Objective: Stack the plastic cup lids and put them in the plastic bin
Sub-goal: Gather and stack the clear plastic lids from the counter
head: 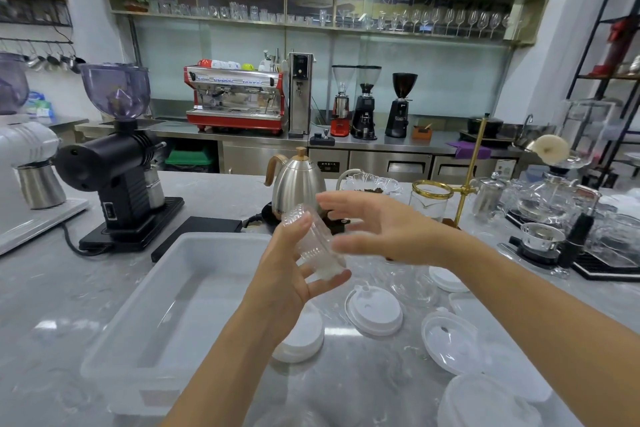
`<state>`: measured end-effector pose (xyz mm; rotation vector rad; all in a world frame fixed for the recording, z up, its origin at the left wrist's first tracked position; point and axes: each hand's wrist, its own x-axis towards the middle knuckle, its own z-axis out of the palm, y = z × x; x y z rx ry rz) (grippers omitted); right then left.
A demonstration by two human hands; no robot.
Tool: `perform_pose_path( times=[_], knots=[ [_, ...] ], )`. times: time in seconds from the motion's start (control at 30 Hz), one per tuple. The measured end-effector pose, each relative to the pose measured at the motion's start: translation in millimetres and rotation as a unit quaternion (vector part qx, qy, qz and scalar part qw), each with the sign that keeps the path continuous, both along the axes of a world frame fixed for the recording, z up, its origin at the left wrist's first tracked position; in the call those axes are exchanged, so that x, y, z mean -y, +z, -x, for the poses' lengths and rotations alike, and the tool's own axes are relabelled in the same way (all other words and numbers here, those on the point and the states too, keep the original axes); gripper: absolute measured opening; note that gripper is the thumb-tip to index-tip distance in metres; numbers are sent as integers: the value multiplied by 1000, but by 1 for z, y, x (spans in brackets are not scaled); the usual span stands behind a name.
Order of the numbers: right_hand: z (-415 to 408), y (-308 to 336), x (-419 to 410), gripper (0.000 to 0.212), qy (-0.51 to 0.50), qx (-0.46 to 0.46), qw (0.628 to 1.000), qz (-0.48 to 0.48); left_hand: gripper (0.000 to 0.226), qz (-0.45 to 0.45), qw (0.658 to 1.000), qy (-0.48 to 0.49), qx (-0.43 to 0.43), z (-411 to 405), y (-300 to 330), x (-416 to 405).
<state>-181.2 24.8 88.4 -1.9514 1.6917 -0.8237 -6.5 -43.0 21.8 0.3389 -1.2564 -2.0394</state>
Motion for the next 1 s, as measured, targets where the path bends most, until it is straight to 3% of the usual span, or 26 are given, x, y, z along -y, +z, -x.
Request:
perform_pose_path(
  times=[0.13,0.3,0.53,0.63,0.83,1.0],
  knots=[
    [37,-18,11,47,-144,30,988,48,77,-44,998,24,-24,5,-4,1],
    [75,-66,31,46,-249,-47,966,-56,74,-73,994,60,-45,10,-20,-3],
    [88,-98,70,58,-243,-201,938,-148,57,-70,992,104,-31,15,-38,0],
    [89,-107,87,65,-234,-233,925,-185,64,-57,991,122,-9,18,-43,-1],
    [93,-123,111,78,-247,-250,909,-225,84,-89,984,157,9,21,-43,0],
    [98,-129,124,83,-270,-237,904,-232,77,-120,982,145,1,22,-45,0]
  ],
)
